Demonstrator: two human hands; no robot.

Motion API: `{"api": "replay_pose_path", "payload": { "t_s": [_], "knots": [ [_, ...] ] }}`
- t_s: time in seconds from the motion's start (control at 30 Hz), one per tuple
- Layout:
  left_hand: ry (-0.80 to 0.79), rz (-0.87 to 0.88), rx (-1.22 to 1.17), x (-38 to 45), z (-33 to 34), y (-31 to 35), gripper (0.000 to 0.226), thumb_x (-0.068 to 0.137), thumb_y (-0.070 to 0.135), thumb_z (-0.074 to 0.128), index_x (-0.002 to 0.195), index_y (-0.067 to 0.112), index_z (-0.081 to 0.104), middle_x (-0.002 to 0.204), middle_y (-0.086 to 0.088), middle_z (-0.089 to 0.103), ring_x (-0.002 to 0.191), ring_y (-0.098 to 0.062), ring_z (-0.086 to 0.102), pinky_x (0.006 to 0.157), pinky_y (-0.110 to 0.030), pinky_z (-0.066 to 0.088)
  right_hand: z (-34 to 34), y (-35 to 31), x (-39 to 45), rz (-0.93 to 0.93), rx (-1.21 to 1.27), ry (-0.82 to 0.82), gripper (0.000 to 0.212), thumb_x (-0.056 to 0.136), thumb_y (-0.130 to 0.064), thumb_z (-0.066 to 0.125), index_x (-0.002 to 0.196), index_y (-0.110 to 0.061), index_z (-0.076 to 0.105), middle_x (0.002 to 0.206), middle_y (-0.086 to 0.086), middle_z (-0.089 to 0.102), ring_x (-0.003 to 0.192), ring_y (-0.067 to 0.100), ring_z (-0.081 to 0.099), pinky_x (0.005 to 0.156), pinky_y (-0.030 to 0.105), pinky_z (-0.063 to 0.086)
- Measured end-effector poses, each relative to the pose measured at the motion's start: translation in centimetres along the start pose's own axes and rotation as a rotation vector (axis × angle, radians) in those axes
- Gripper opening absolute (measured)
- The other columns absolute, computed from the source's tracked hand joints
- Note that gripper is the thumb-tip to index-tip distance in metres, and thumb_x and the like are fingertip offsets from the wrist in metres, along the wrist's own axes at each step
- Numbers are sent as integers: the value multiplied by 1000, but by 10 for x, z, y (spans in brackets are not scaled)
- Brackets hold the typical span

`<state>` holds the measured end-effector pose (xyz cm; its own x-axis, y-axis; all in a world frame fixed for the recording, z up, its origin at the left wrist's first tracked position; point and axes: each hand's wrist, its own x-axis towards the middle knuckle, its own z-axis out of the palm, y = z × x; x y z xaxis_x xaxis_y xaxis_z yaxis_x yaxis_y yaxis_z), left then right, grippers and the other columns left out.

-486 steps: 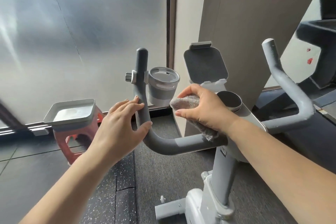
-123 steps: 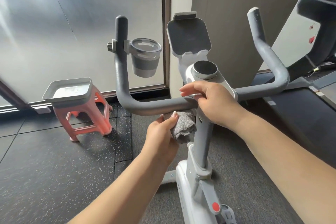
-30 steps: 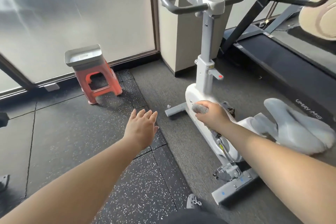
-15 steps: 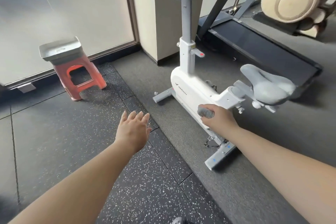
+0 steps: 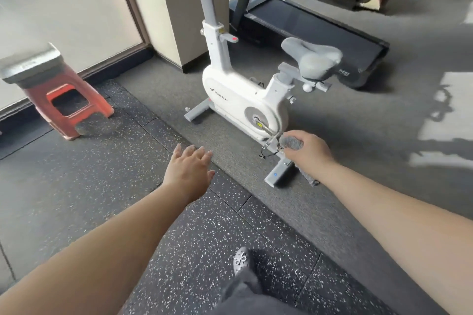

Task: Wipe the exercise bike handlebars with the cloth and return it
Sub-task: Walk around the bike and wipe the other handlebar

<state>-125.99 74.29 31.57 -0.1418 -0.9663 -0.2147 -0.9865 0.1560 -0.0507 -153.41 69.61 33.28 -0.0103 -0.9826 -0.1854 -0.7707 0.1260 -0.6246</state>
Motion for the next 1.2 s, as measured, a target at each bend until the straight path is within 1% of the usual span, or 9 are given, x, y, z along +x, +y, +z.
{"api": "replay_pose_path", "payload": {
  "t_s": [0.1, 0.2, 0.33, 0.57, 0.73, 0.8, 0.9, 1.07, 1.2],
  "knots": [
    [9, 93, 19, -10, -1, 35, 60, 95, 50, 31, 147, 24, 17, 155, 0, 23, 143, -24, 16, 117, -47, 4, -11, 30, -36, 65, 15, 46, 32, 82, -28, 65, 112, -38, 63, 118, 1, 64, 92, 19, 56, 73, 25, 41],
    [19, 176, 27, -11, -4, 69, 60, 94, 50, 31, 147, 24, 18, 154, 0, 26, 143, -23, 18, 117, -48, 6, -25, 60, -62, 144, 41, 93, 34, 80, -28, 64, 111, -41, 62, 120, 3, 63, 98, 22, 59, 73, 25, 38],
    [40, 304, 41, 0, -12, 116, 59, 94, 49, 34, 146, 25, 21, 153, 0, 28, 142, -24, 20, 117, -48, 6, -49, 94, -83, 262, 57, 141, 39, 78, -31, 62, 115, -43, 58, 114, 5, 64, 83, 26, 64, 69, 25, 38],
    [44, 502, 82, 41, -21, 184, 59, 94, 49, 35, 146, 24, 22, 153, -1, 29, 142, -26, 20, 116, -48, 7, -87, 139, -96, 391, 89, 256, 38, 81, -28, 62, 116, -39, 59, 110, 7, 64, 76, 21, 53, 66, 25, 34],
    [48, 626, 108, 73, -34, 226, 59, 94, 48, 32, 147, 24, 19, 154, -1, 27, 142, -25, 18, 117, -48, 5, -116, 166, -97, 472, 91, 337, 39, 82, -28, 63, 119, -38, 58, 117, 3, 65, 87, 24, 62, 70, 28, 41],
    [53, 677, 125, 86, -37, 242, 59, 94, 48, 32, 147, 25, 19, 154, -1, 27, 142, -25, 18, 117, -48, 6, -126, 177, -96, 498, 86, 358, 40, 81, -29, 63, 120, -38, 58, 118, 2, 65, 88, 25, 64, 73, 28, 44],
    [54, 720, 143, 106, -40, 267, 58, 95, 47, 32, 147, 25, 19, 154, -2, 27, 142, -25, 19, 117, -49, 6, -140, 196, -95, 528, 91, 385, 40, 81, -29, 63, 120, -38, 58, 117, 3, 64, 81, 25, 65, 72, 27, 45],
    [42, 741, 147, 135, -43, 315, 58, 94, 49, 32, 146, 25, 21, 154, -1, 27, 142, -25, 19, 117, -49, 7, -169, 232, -85, 549, 88, 394, 40, 82, -29, 63, 121, -37, 57, 119, 3, 62, 77, 23, 65, 74, 30, 51],
    [61, 714, 145, 162, -49, 357, 58, 94, 50, 33, 145, 26, 22, 154, -1, 26, 142, -25, 19, 116, -49, 7, -198, 270, -58, 517, 80, 394, 40, 83, -30, 62, 122, -37, 57, 123, 4, 58, 83, 25, 65, 74, 29, 48]
  ]
}}
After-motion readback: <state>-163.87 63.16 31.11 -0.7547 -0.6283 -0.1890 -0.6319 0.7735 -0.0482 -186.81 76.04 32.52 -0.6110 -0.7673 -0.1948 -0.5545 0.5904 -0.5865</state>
